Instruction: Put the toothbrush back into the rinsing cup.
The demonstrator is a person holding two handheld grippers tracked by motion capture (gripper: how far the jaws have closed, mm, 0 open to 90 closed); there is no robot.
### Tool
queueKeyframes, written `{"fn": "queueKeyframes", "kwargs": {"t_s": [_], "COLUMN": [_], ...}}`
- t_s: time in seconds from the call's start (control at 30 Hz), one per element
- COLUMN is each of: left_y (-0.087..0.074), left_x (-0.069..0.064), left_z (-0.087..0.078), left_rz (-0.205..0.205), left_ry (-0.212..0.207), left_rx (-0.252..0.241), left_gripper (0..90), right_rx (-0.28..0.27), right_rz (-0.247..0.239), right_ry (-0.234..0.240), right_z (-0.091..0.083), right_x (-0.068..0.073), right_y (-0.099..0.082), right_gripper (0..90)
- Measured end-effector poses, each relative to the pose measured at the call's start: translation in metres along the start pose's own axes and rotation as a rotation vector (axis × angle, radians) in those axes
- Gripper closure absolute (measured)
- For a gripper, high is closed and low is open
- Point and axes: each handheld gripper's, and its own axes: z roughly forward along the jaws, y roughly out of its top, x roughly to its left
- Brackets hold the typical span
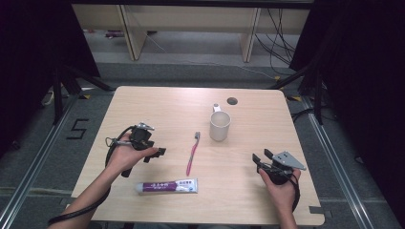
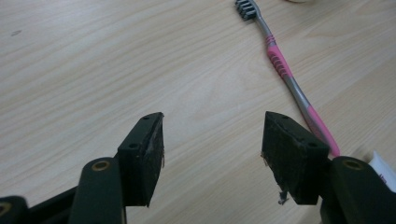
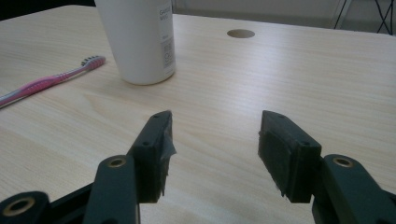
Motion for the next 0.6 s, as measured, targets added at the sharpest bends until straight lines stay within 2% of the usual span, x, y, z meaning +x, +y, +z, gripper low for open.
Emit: {"fn": "queueKeyframes", "kwargs": {"t_s": [0.03, 0.1, 0.17, 0.2, 0.37, 0.4, 0.43, 0.47, 0.6], "left_y": [0.003, 0.009, 0.014, 0.017, 0.027, 0.029, 0.031, 0.033, 0.039], "left_x": [-0.001, -0.006, -0.011, -0.013, -0.022, -0.024, -0.025, -0.027, -0.034], "left_z": [0.001, 0.006, 0.011, 0.013, 0.025, 0.027, 0.029, 0.031, 0.040], "left_rz": [0.009, 0.013, 0.023, 0.032, 0.042, 0.040, 0.039, 0.036, 0.003], "left_ry": [-0.011, -0.008, -0.008, -0.013, -0.022, -0.023, -0.023, -0.026, -0.026], "left_rx": [0.018, 0.022, 0.035, 0.052, 0.105, 0.118, 0.130, 0.147, 0.205], "left_gripper": [38.7, 38.7, 38.7, 38.7, 38.9, 39.2, 39.5, 39.9, 40.9], "right_rx": [0.002, 0.025, 0.017, 0.004, -0.001, 0.000, -0.006, -0.006, 0.005], "right_rz": [0.003, 0.052, 0.036, 0.019, 0.029, 0.034, 0.005, 0.004, 0.026], "right_ry": [0.006, 0.003, 0.004, 0.026, 0.024, 0.022, 0.015, 0.015, 0.020], "right_z": [0.000, -0.001, -0.001, 0.001, 0.001, 0.001, 0.001, 0.001, 0.001], "right_x": [0.000, 0.004, 0.002, 0.000, 0.000, 0.001, -0.001, -0.001, 0.000], "right_y": [0.000, 0.000, 0.000, 0.000, -0.001, -0.001, 0.000, 0.000, 0.000], "right_gripper": [45.5, 45.4, 45.3, 45.3, 45.2, 45.2, 45.2, 45.2, 45.1]}}
